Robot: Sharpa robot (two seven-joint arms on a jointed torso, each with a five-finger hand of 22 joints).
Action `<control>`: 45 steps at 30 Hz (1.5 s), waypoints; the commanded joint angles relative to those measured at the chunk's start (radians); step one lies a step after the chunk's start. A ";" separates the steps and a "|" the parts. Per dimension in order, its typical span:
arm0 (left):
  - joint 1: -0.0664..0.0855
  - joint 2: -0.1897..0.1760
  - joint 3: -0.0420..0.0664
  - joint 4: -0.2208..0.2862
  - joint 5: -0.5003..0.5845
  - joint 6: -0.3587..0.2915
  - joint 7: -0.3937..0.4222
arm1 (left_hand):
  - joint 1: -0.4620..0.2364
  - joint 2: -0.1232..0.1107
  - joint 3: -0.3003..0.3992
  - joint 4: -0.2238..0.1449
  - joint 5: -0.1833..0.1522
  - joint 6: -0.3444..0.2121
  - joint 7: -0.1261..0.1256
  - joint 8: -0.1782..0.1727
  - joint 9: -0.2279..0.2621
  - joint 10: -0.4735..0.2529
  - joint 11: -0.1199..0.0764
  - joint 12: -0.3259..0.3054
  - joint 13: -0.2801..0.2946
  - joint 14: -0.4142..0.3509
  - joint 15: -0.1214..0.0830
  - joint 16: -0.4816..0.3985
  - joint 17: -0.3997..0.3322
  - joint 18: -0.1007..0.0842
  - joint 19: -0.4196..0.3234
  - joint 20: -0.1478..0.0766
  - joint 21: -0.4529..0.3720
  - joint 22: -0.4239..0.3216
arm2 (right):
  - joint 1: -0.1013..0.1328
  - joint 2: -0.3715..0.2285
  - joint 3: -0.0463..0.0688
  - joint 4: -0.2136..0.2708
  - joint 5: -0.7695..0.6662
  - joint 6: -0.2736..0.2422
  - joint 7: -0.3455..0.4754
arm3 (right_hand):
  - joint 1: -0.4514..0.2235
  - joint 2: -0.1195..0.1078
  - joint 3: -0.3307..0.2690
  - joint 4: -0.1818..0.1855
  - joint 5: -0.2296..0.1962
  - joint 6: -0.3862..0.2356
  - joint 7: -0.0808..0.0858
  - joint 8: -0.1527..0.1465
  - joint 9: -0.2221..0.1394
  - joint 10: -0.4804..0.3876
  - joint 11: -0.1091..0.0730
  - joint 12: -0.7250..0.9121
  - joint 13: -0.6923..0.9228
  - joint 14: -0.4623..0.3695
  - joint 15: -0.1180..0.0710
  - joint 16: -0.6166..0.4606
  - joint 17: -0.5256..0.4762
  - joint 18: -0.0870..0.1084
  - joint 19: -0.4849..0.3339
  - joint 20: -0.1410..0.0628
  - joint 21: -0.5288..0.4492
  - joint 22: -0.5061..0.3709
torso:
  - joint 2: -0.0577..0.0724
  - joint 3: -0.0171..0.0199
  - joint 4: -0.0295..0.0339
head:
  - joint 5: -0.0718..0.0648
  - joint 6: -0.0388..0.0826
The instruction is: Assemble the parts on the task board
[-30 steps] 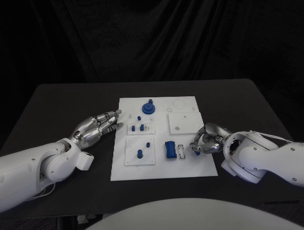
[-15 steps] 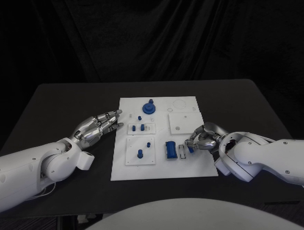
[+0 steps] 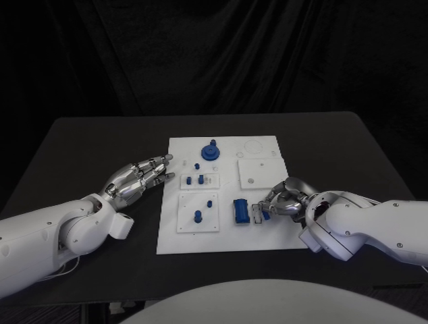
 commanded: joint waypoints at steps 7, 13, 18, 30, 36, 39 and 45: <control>-0.002 0.002 0.001 0.001 0.004 0.012 0.011 | 0.010 0.001 0.007 -0.001 0.001 -0.003 0.003 0.003 0.001 -0.001 0.004 0.001 0.001 -0.001 0.005 0.003 0.001 0.010 0.004 0.001 0.006 -0.001 | -0.012 0.010 0.000 -0.002 0.006 -0.004 -0.007 | -0.019 0.008 -0.022 0.007 -0.002 0.018 -0.031 -0.006 0.009 0.104 -0.003 0.003 0.263 0.101 -0.005 -0.004 0.250 0.009 0.025 -0.005 -0.011 0.208 | 0.000 0.0005 -0.0013 | 0.001 0.000; -0.002 0.003 0.001 0.000 0.004 0.012 0.011 | 0.010 0.001 0.007 -0.001 0.001 -0.003 0.003 0.003 0.001 -0.001 0.004 0.001 0.001 -0.001 0.005 0.003 0.001 0.010 0.004 0.001 0.006 -0.001 | -0.014 0.015 0.000 -0.007 0.006 -0.008 0.000 | -0.021 0.010 -0.026 0.008 -0.002 0.017 -0.031 -0.007 0.011 0.104 -0.002 0.003 0.263 0.101 -0.005 -0.004 0.251 0.010 0.024 -0.005 -0.013 0.207 | 0.000 0.0010 -0.0003 | 0.001 0.000; -0.003 0.003 0.001 0.000 0.004 0.013 0.010 | 0.010 0.001 0.007 -0.001 0.001 -0.003 0.003 0.003 0.001 -0.001 0.004 0.001 0.001 -0.001 0.005 0.003 0.001 0.010 0.004 0.001 0.006 -0.001 | -0.015 0.018 0.000 -0.012 0.006 -0.012 0.005 | -0.024 0.014 -0.032 0.009 -0.002 0.012 -0.029 -0.009 0.013 0.104 -0.001 0.003 0.263 0.102 -0.004 -0.002 0.254 0.009 0.026 -0.005 -0.009 0.209 | -0.001 0.0009 -0.0001 | 0.000 0.000; -0.003 0.003 0.001 -0.001 0.004 0.015 0.008 | 0.010 0.001 0.007 -0.001 0.001 -0.003 0.003 0.003 0.001 -0.001 0.004 0.001 0.001 -0.001 0.005 0.003 0.001 0.010 0.004 0.001 0.006 -0.001 | -0.015 0.021 0.000 -0.022 -0.005 0.024 -0.021 | -0.073 0.060 -0.196 0.033 -0.057 -0.022 -0.010 -0.030 0.051 0.104 0.017 0.003 0.263 0.101 0.012 -0.003 0.253 0.010 0.022 0.010 -0.017 0.207 | -0.001 0.0005 -0.0009 | 0.004 0.000; -0.004 0.005 0.001 -0.002 0.004 0.016 0.008 | 0.010 0.001 0.007 -0.001 0.001 -0.003 0.003 0.003 0.001 -0.001 0.004 0.001 0.001 -0.001 0.005 0.003 0.001 0.010 0.004 0.001 0.006 -0.001 | -0.015 0.022 0.000 -0.024 -0.010 0.042 -0.028 | -0.088 0.074 -0.276 0.054 -0.154 -0.037 -0.002 -0.034 0.060 0.104 0.024 0.003 0.263 0.102 0.019 -0.001 0.255 0.010 0.022 0.017 -0.018 0.207 | 0.000 0.0010 -0.0004 | 0.003 0.000; -0.005 0.005 0.001 -0.002 0.004 0.017 0.007 | 0.008 0.000 0.010 0.001 -0.001 -0.005 0.003 0.002 0.000 -0.002 0.003 0.000 0.001 -0.001 0.005 0.002 0.001 0.010 0.004 0.001 0.006 -0.003 | -0.015 0.022 0.000 -0.026 -0.012 0.053 -0.027 | -0.094 0.078 -0.323 0.070 -0.202 -0.042 0.000 -0.036 0.064 0.104 0.027 0.003 0.263 0.102 0.021 0.000 0.258 0.010 0.022 0.020 -0.018 0.207 | 0.000 0.0010 -0.0003 | 0.003 0.000; -0.006 0.005 0.001 -0.002 0.004 0.018 0.008 | 0.008 0.000 0.010 0.001 -0.001 -0.006 0.003 0.002 0.000 -0.002 0.003 0.000 0.001 -0.001 0.005 0.002 0.001 0.010 0.004 0.001 0.006 -0.003 | -0.015 0.021 0.000 -0.025 -0.037 0.051 -0.020 | -0.076 0.085 -0.360 0.074 -0.237 -0.048 0.002 -0.038 0.068 0.104 0.029 0.003 0.263 0.102 0.023 0.000 0.257 0.011 0.020 0.021 -0.023 0.206 | -0.001 0.0011 -0.0007 | 0.005 0.000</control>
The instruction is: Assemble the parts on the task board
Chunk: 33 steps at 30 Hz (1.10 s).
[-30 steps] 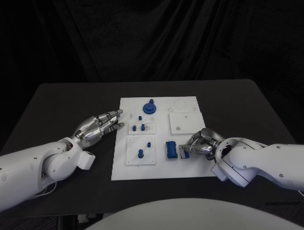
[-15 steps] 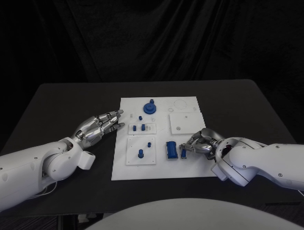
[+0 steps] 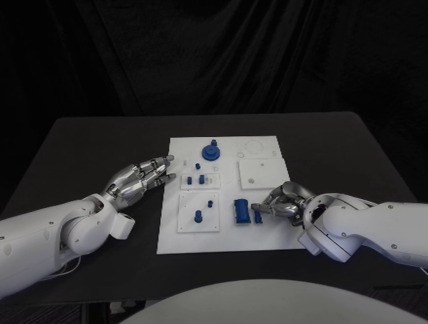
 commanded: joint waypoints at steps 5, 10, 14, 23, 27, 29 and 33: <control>-0.003 0.000 0.001 0.002 0.004 0.013 0.011 | 0.008 0.000 0.004 0.001 -0.001 -0.006 0.003 0.002 0.000 -0.002 0.003 0.000 0.001 -0.001 0.005 0.002 0.001 0.010 0.004 0.001 0.006 -0.001 | -0.002 -0.012 0.000 0.006 -0.100 -0.050 0.052 | 0.031 0.017 -0.034 0.007 -0.004 -0.047 0.009 -0.012 0.003 0.106 0.016 0.003 0.263 0.104 0.014 0.003 0.263 0.012 0.019 0.011 -0.007 0.206 | 0.000 -0.0002 -0.0001 | 0.004 0.000; -0.004 -0.003 0.001 0.003 0.004 0.010 0.013 | 0.008 0.000 0.004 0.001 -0.001 -0.006 0.003 0.002 0.000 -0.002 0.003 0.000 0.001 -0.001 0.005 0.002 0.001 0.010 0.004 0.001 0.006 -0.001 | -0.002 -0.033 -0.001 0.017 -0.256 -0.173 0.163 | 0.061 0.025 -0.051 0.015 0.024 -0.076 0.018 -0.022 -0.008 0.106 0.024 0.003 0.263 0.104 0.021 0.003 0.263 0.007 0.027 0.017 0.010 0.212 | 0.000 -0.0001 -0.0002 | 0.008 0.000; -0.004 -0.006 0.001 0.005 0.004 0.007 0.015 | 0.008 0.000 0.006 0.001 -0.001 -0.005 0.003 0.002 0.000 -0.002 0.003 0.001 0.001 -0.002 0.005 0.002 0.001 0.010 0.004 0.001 0.006 -0.001 | -0.003 -0.059 -0.002 0.032 -0.409 -0.242 0.226 | 0.088 0.012 -0.064 0.018 0.047 -0.090 0.022 -0.038 -0.027 0.106 0.027 0.003 0.263 0.104 0.024 0.003 0.263 0.002 0.038 0.020 0.032 0.219 | -0.001 -0.0001 0.0000 | 0.010 0.000; -0.004 -0.012 0.001 0.009 0.004 0.000 0.018 | 0.008 0.000 0.007 0.001 0.001 -0.002 0.002 0.003 0.001 -0.001 0.003 0.002 0.001 0.000 0.005 0.003 0.001 0.010 0.005 0.001 0.006 0.001 | -0.018 -0.110 -0.005 0.055 -0.545 -0.159 0.303 | 0.252 -0.008 0.049 0.008 0.429 -0.037 0.046 -0.226 -0.215 0.106 0.039 0.003 0.263 0.104 0.037 0.003 0.263 -0.005 0.050 0.031 0.060 0.228 | -0.002 -0.0008 -0.0007 | 0.013 0.000; -0.005 -0.012 0.001 0.009 0.004 0.000 0.018 | 0.008 -0.001 0.007 0.001 0.001 -0.002 0.002 0.003 0.001 -0.001 0.003 0.003 0.001 0.000 0.004 0.003 0.001 0.010 0.005 0.000 0.006 0.000 | -0.040 -0.116 -0.005 0.054 -0.599 -0.107 0.309 | 0.255 -0.021 0.078 0.004 0.438 0.007 0.051 -0.313 -0.282 0.106 0.046 0.003 0.263 0.104 0.041 0.003 0.263 -0.013 0.066 0.037 0.092 0.239 | -0.001 -0.0006 0.0002 | 0.013 0.000; -0.005 -0.013 0.001 0.009 0.004 0.000 0.018 | 0.008 -0.001 0.007 0.001 0.001 -0.002 0.002 0.003 0.001 -0.001 0.003 0.002 0.001 0.000 0.004 0.003 0.001 0.010 0.005 0.000 0.006 0.000 | -0.053 -0.114 -0.005 0.052 -0.620 -0.089 0.308 | 0.263 -0.030 0.093 -0.005 0.491 0.009 0.050 -0.346 -0.307 0.106 0.036 0.003 0.263 0.104 0.033 0.003 0.263 -0.017 0.074 0.032 0.109 0.244 | -0.001 -0.0013 -0.0004 | 0.015 0.000; -0.005 -0.014 0.001 0.010 0.004 0.000 0.018 | 0.008 -0.001 0.007 0.001 0.001 -0.002 0.002 0.003 0.001 -0.001 0.003 0.002 0.001 0.000 0.004 0.003 0.001 0.010 0.005 0.000 0.006 0.000 | -0.071 -0.109 -0.005 0.044 -0.639 -0.067 0.303 | 0.270 -0.039 0.122 -0.019 0.535 0.022 0.046 -0.386 -0.338 0.106 0.027 0.003 0.263 0.104 0.025 0.003 0.263 -0.017 0.075 0.023 0.111 0.245 | -0.001 -0.0014 -0.0014 | 0.018 0.000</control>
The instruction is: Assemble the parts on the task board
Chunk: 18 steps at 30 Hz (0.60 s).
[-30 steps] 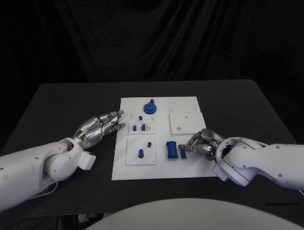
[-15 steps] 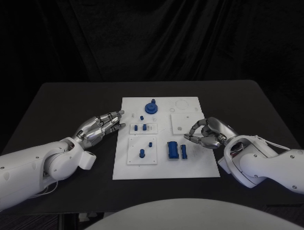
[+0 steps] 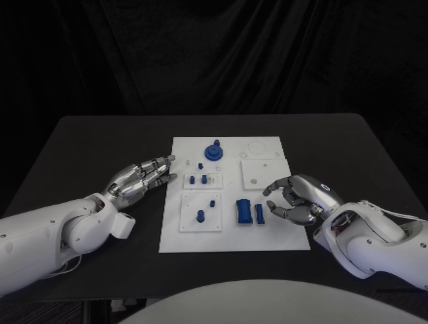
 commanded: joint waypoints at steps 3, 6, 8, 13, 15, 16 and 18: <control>-0.002 -0.002 0.001 0.004 0.004 0.002 0.017 | 0.008 -0.001 0.007 0.001 0.001 -0.002 0.002 0.003 0.001 -0.001 0.003 0.002 0.001 0.000 0.004 0.003 0.001 0.010 0.005 0.000 0.006 0.000 | -0.021 0.009 0.000 -0.013 -0.093 0.077 0.013 | 0.016 -0.026 0.069 -0.025 -0.069 0.001 -0.004 -0.065 -0.050 0.103 -0.015 0.003 0.263 0.104 -0.017 0.003 0.263 -0.017 0.080 -0.013 0.004 0.245 | 0.001 0.0000 -0.0014 | 0.002 0.000; -0.002 -0.002 0.001 0.004 0.004 0.002 0.016 | 0.008 -0.001 0.007 0.001 0.001 -0.002 0.002 0.003 0.001 -0.001 0.003 0.002 0.001 0.000 0.004 0.003 0.001 0.010 0.005 0.000 0.006 0.000 | -0.026 0.014 0.000 -0.019 -0.097 0.088 0.003 | 0.029 -0.072 0.275 -0.042 -0.327 0.005 0.001 -0.107 -0.088 0.103 -0.015 0.003 0.263 0.104 -0.024 0.003 0.263 -0.016 0.077 -0.017 0.002 0.243 | 0.003 0.0019 -0.0006 | 0.000 0.000; -0.002 -0.002 0.001 0.003 0.004 0.002 0.016 | 0.008 -0.001 0.007 0.001 0.001 -0.002 0.002 0.003 0.001 -0.001 0.003 0.002 0.001 0.000 0.004 0.003 0.001 0.010 0.005 0.000 0.006 0.000 | -0.028 0.016 0.000 -0.021 -0.098 0.092 -0.002 | -0.006 -0.109 0.359 -0.061 -0.328 0.007 -0.006 -0.125 -0.107 0.103 -0.017 0.003 0.263 0.104 -0.019 0.003 0.263 -0.016 0.077 -0.015 0.002 0.243 | 0.003 0.0026 -0.0011 | -0.001 0.000; -0.003 0.000 0.001 0.003 0.004 0.003 0.015 | 0.008 -0.001 0.007 0.001 0.001 -0.002 0.002 0.003 0.001 -0.001 0.003 0.002 0.001 0.000 0.004 0.003 0.001 0.010 0.005 0.000 0.006 0.000 | -0.030 0.022 0.000 -0.025 -0.100 0.104 -0.012 | -0.026 -0.111 0.376 -0.074 -0.345 0.004 -0.006 -0.134 -0.117 0.103 -0.017 0.003 0.263 0.104 -0.019 0.003 0.263 -0.015 0.075 -0.015 -0.001 0.242 | 0.003 0.0027 -0.0017 | -0.001 0.000; -0.003 0.000 0.001 0.003 0.004 0.003 0.015 | 0.008 -0.001 0.007 0.001 0.001 -0.002 0.002 0.003 0.001 -0.001 0.003 0.002 0.001 0.000 0.004 0.003 0.001 0.010 0.005 0.000 0.006 0.000 | -0.031 0.025 0.000 -0.027 -0.100 0.109 -0.016 | -0.026 -0.111 0.376 -0.074 -0.345 0.004 -0.006 -0.134 -0.117 0.103 -0.017 0.003 0.263 0.104 -0.019 0.003 0.263 -0.015 0.075 -0.015 -0.001 0.242 | 0.002 0.0022 -0.0012 | -0.002 0.000; -0.003 0.000 0.001 0.002 0.004 0.003 0.015 | 0.008 -0.001 0.007 0.001 0.001 -0.002 0.002 0.003 0.001 -0.001 0.003 0.002 0.001 0.000 0.004 0.003 0.001 0.010 0.005 0.000 0.006 0.000 | -0.031 0.026 0.000 -0.028 -0.100 0.112 -0.019 | -0.030 -0.110 0.380 -0.078 -0.348 0.003 -0.006 -0.136 -0.119 0.103 -0.017 0.003 0.263 0.104 -0.019 0.003 0.263 -0.015 0.074 -0.015 -0.003 0.241 | 0.002 0.0024 -0.0014 | -0.002 0.000; -0.003 0.000 0.001 0.002 0.004 0.003 0.015 | 0.008 -0.001 0.007 0.001 0.001 -0.002 0.002 0.003 0.001 -0.001 0.003 0.002 0.001 0.000 0.004 0.003 0.001 0.010 0.005 0.000 0.006 0.000 | -0.031 0.028 0.000 -0.029 -0.100 0.116 -0.023 | -0.034 -0.110 0.382 -0.080 -0.351 0.002 -0.006 -0.138 -0.120 0.103 -0.017 0.003 0.263 0.104 -0.019 0.003 0.263 -0.014 0.073 -0.015 -0.004 0.241 | 0.002 0.0022 -0.0007 | -0.003 0.000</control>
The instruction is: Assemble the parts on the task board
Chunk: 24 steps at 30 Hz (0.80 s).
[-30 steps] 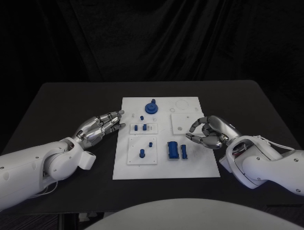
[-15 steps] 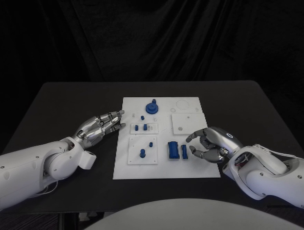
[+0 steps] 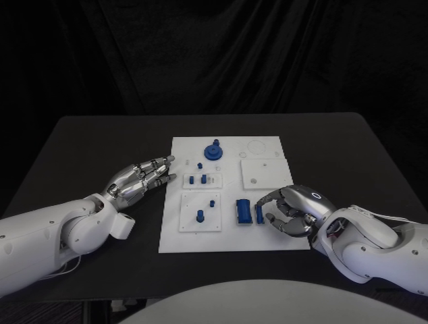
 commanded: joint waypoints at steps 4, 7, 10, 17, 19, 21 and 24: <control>-0.002 0.002 0.001 0.002 0.004 0.004 0.014 | 0.007 -0.002 0.008 0.002 0.000 -0.002 0.002 0.003 0.001 -0.001 0.003 0.003 0.001 0.000 0.004 0.003 0.001 0.010 0.005 0.000 0.006 -0.001 | -0.003 0.006 0.000 -0.005 -0.019 0.042 -0.036 | -0.015 0.002 0.009 -0.004 -0.009 -0.003 0.000 -0.006 -0.003 0.106 -0.004 0.003 0.263 0.104 0.000 0.003 0.263 -0.014 0.070 -0.002 -0.006 0.239 | -0.001 -0.0009 0.0016 | 0.000 0.000; -0.002 0.002 0.001 0.002 0.004 0.004 0.014 | 0.007 -0.002 0.008 0.002 0.000 -0.002 0.002 0.003 0.001 -0.001 0.003 0.003 0.001 0.000 0.004 0.003 0.001 0.010 0.005 0.000 0.006 -0.001 | -0.003 0.008 0.000 -0.007 -0.019 0.049 -0.043 | -0.023 0.003 0.014 -0.006 -0.012 0.001 0.006 -0.006 -0.005 0.106 0.000 0.003 0.263 0.104 0.003 0.003 0.263 -0.013 0.069 0.000 -0.007 0.239 | -0.002 -0.0013 0.0019 | 0.000 0.000; -0.002 0.001 0.001 0.002 0.004 0.004 0.014 | 0.007 -0.002 0.008 0.002 0.000 -0.002 0.002 0.003 0.001 -0.001 0.003 0.003 0.001 0.000 0.004 0.003 0.001 0.010 0.005 0.000 0.006 -0.001 | -0.003 0.009 0.000 -0.008 -0.019 0.054 -0.046 | -0.037 0.003 0.021 -0.013 -0.015 0.017 0.012 -0.001 -0.006 0.106 0.008 0.003 0.263 0.104 0.009 0.003 0.263 -0.014 0.069 0.004 -0.007 0.239 | -0.002 -0.0015 0.0023 | 0.000 0.000; -0.003 0.003 0.001 0.000 0.004 0.004 0.013 | 0.007 -0.002 0.008 0.002 0.000 -0.002 0.002 0.003 0.001 -0.001 0.003 0.003 0.001 0.000 0.004 0.003 0.001 0.010 0.005 0.000 0.006 -0.001 | -0.003 0.012 0.000 -0.012 -0.019 0.065 -0.051 | -0.051 0.004 0.029 -0.023 -0.018 0.043 0.017 0.008 -0.005 0.106 0.022 0.003 0.263 0.104 0.021 0.003 0.263 -0.013 0.068 0.013 -0.009 0.238 | -0.003 -0.0017 0.0031 | -0.002 0.000; -0.003 0.003 0.001 0.000 0.004 0.004 0.014 | 0.007 -0.002 0.008 0.002 0.000 -0.002 0.002 0.003 0.001 -0.001 0.003 0.003 0.001 0.000 0.004 0.003 0.001 0.010 0.005 0.000 0.006 -0.001 | -0.003 0.012 0.000 -0.013 -0.019 0.068 -0.051 | -0.052 0.003 0.030 -0.024 -0.019 0.044 0.018 0.008 -0.005 0.106 0.022 0.003 0.263 0.104 0.022 0.003 0.263 -0.012 0.065 0.014 -0.014 0.236 | -0.003 -0.0015 0.0027 | -0.002 0.000; -0.003 0.004 0.001 0.000 0.004 0.005 0.014 | 0.007 -0.002 0.008 0.002 0.000 -0.002 0.002 0.003 0.001 -0.001 0.003 0.003 0.001 0.000 0.004 0.003 0.001 0.010 0.005 0.000 0.006 -0.001 | -0.003 0.013 0.000 -0.014 -0.019 0.067 -0.048 | -0.052 0.003 0.031 -0.026 -0.020 0.043 0.018 0.007 -0.006 0.106 0.021 0.003 0.263 0.104 0.022 0.003 0.263 -0.011 0.063 0.015 -0.017 0.235 | -0.003 -0.0015 0.0024 | -0.001 0.000; -0.004 0.004 0.001 0.000 0.004 0.005 0.014 | 0.007 -0.002 0.008 0.002 0.000 -0.002 0.002 0.003 0.001 -0.001 0.003 0.003 0.001 0.000 0.004 0.003 0.001 0.010 0.005 0.000 0.006 -0.001 | -0.003 0.014 0.000 -0.013 -0.019 0.059 -0.041 | -0.053 0.004 0.036 -0.033 -0.024 0.039 0.017 0.003 -0.008 0.106 0.016 0.003 0.263 0.104 0.020 0.003 0.263 -0.010 0.062 0.016 -0.020 0.234 | -0.002 -0.0013 0.0017 | 0.000 0.000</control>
